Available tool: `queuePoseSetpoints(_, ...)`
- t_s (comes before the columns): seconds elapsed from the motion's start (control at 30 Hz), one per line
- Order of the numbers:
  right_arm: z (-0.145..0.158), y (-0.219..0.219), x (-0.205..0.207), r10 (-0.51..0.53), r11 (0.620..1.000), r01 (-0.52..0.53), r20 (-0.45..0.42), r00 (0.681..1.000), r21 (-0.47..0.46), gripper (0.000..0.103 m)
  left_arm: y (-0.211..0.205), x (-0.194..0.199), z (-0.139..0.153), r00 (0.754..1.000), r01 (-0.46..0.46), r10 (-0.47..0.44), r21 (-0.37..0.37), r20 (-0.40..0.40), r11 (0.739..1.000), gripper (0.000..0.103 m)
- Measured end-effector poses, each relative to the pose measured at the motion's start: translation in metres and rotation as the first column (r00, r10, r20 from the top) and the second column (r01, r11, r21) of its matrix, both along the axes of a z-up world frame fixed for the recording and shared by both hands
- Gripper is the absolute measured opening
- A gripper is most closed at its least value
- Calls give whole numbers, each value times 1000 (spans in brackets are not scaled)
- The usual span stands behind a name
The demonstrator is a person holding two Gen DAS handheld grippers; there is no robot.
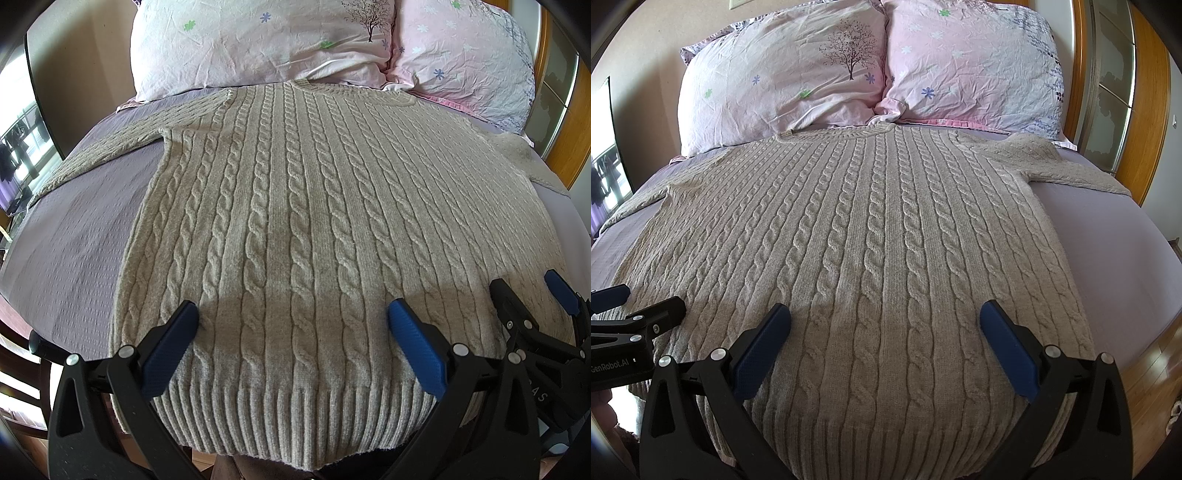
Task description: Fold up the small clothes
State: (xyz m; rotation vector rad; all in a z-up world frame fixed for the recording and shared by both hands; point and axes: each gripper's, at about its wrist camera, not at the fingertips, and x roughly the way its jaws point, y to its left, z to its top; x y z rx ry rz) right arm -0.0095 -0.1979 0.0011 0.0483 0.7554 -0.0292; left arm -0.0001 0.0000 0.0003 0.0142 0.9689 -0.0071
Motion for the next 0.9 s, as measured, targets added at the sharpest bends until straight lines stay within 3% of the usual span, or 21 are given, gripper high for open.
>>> queuePoseSetpoints(0.47,-1,1,0,4,1000,-4,-5,1000,-2,102,1,2,1,1000,7,-7,1,-4,1000,101)
queuePoseSetpoints(0.6,0,-3,4,65,998,-65,3,998,-6,102,0,1,2,999,33,-33,5,3,999,101)
queuePoseSetpoints(0.7,10,-29,13,107,991,-108,10,994,73,102,0,3,3,998,64,-65,17,16,998,101)
queuePoseSetpoints(0.8,38,-96,29,-33,991,23,79,996,132,102,-3,9,11,992,114,-117,46,55,992,101)
queuePoseSetpoints(0.9,58,-176,59,-218,963,197,100,971,183,102,-2,21,29,967,167,-176,63,185,984,101)
